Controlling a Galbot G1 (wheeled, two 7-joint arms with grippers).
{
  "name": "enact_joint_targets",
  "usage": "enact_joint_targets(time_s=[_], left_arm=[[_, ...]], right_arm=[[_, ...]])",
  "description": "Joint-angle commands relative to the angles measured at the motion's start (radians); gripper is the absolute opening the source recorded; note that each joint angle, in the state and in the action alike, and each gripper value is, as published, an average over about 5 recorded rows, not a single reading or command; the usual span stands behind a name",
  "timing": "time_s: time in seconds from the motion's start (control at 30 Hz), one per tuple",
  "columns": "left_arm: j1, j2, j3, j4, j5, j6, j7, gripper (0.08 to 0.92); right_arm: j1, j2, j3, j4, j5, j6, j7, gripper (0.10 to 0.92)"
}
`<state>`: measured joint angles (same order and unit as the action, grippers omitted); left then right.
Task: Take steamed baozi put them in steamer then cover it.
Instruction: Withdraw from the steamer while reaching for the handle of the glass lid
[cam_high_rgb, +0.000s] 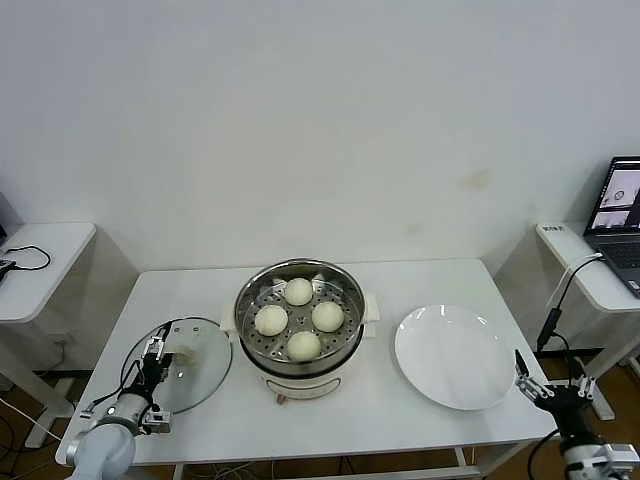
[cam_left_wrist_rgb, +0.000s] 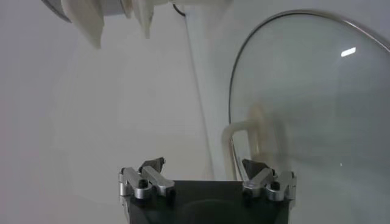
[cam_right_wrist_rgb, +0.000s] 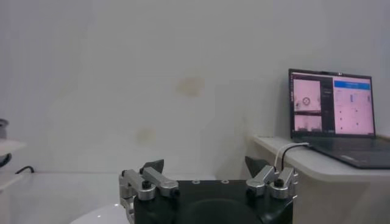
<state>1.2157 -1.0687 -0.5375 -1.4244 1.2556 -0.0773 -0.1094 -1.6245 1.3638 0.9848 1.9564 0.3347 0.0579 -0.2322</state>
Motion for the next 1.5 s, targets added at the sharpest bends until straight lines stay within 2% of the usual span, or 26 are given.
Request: enact_joint_targets(time_s=[0.03, 0.53, 0.63, 0.87, 1.1, 1.33, 1.5], left_arm=[[-0.032, 0.007, 0.012, 0.031, -0.009, 0.000, 0.004, 0.823], [-0.092, -0.001, 0.035, 0.123, -0.023, -0.007, -0.001, 0.823], [-0.095, -0.001, 0.038, 0.130, -0.025, -0.009, 0.004, 0.797], [-0.104, -0.003, 0.042, 0.158, -0.026, -0.016, 0.009, 0.611], [-0.116, -0.016, 0.035, 0.198, -0.040, -0.036, -0.020, 0.403], [-0.090, -0.024, 0.014, 0.166, -0.081, -0.045, -0.055, 0.205], [-0.044, -0.034, -0.014, 0.086, -0.138, -0.035, -0.082, 0.157]], right_arm=[[-0.005, 0.008, -0.004, -0.005, -0.003, 0.003, -0.002, 0.823], [-0.003, 0.021, -0.018, -0.018, -0.015, 0.007, -0.007, 0.823], [-0.001, 0.023, -0.023, -0.023, -0.019, 0.008, -0.008, 0.823], [0.005, 0.026, -0.034, -0.035, -0.025, 0.009, -0.010, 0.823], [0.008, 0.026, -0.041, -0.040, -0.028, 0.010, -0.012, 0.823], [0.005, 0.025, -0.050, -0.040, -0.032, 0.013, -0.012, 0.823], [0.002, 0.020, -0.063, -0.037, -0.036, 0.015, -0.013, 0.823]])
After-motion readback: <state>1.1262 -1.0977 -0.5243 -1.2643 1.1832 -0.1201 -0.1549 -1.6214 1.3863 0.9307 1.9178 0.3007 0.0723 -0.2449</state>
